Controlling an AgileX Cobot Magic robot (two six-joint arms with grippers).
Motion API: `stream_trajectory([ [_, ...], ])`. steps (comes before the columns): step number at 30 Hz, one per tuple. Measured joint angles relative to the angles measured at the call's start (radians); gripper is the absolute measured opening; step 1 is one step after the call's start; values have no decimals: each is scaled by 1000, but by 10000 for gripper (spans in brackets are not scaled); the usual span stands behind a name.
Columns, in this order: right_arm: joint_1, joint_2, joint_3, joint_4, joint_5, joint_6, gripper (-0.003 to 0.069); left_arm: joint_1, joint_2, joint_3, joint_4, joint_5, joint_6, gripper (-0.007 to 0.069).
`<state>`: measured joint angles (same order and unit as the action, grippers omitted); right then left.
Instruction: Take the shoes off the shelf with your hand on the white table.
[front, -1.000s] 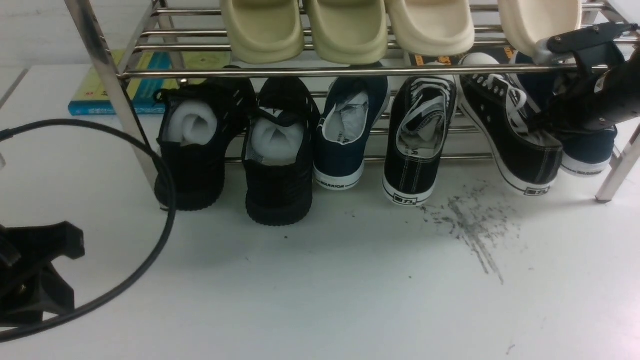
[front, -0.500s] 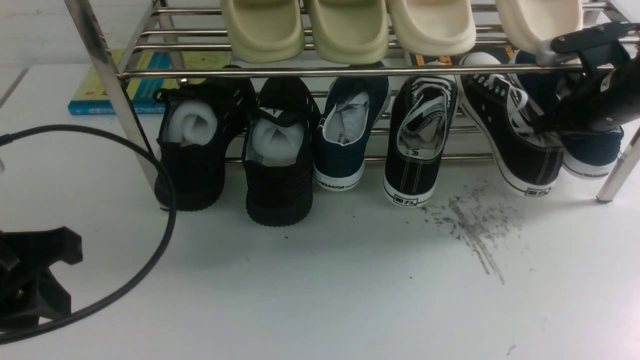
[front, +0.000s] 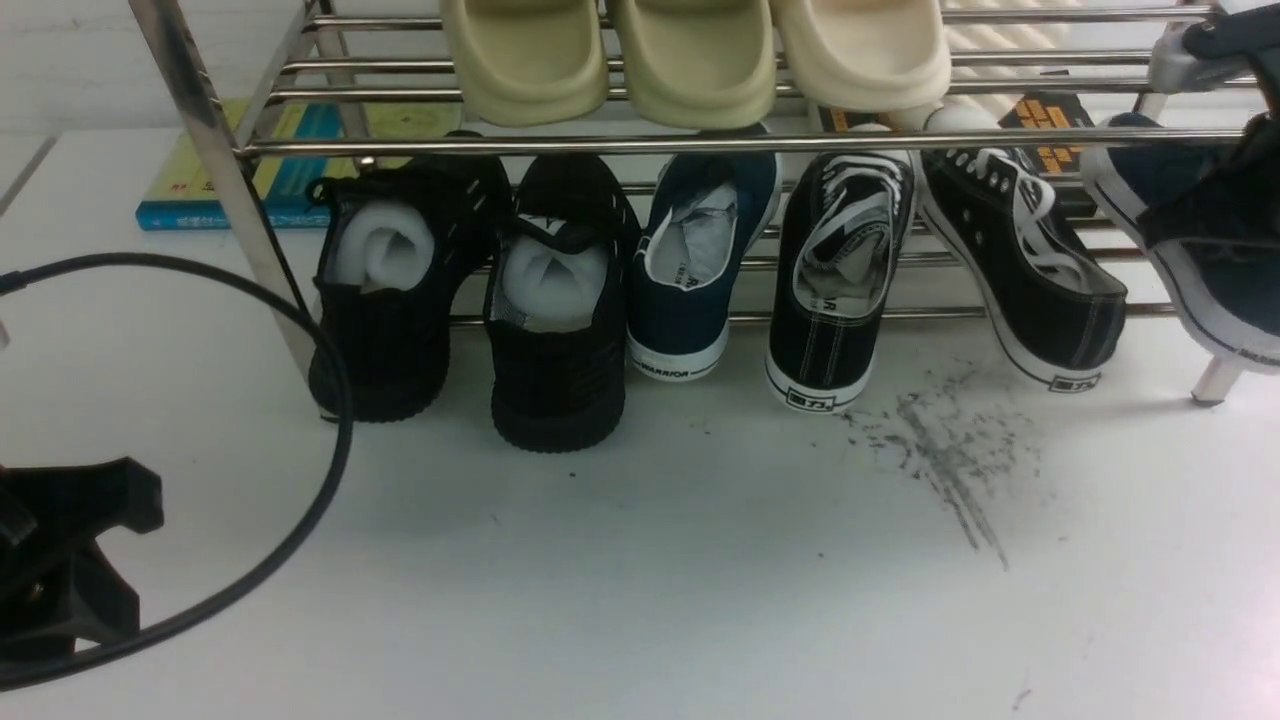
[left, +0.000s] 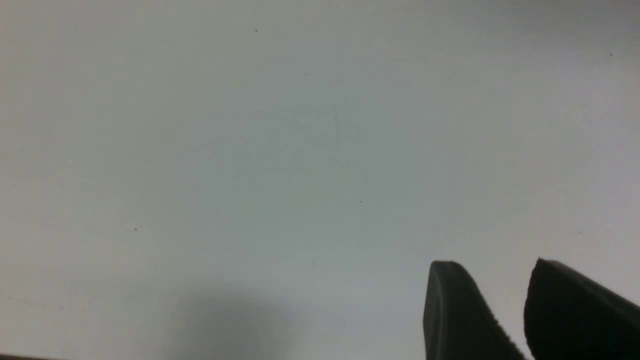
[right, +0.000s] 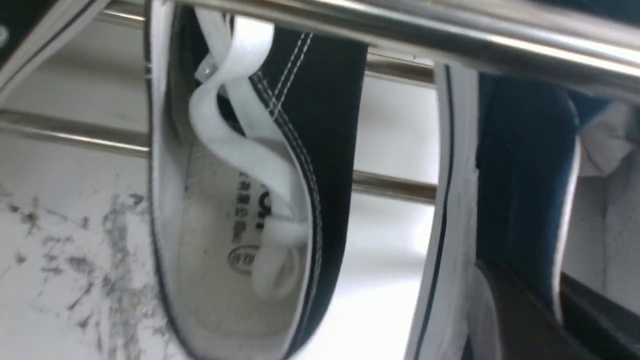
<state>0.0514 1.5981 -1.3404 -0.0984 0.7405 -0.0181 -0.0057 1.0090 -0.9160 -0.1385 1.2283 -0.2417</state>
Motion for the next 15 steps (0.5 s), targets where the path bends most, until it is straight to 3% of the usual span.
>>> stream_trajectory([
  [15, 2, -246, 23, 72, 326, 0, 30, 0, 0, 0, 6, -3, 0, 242],
])
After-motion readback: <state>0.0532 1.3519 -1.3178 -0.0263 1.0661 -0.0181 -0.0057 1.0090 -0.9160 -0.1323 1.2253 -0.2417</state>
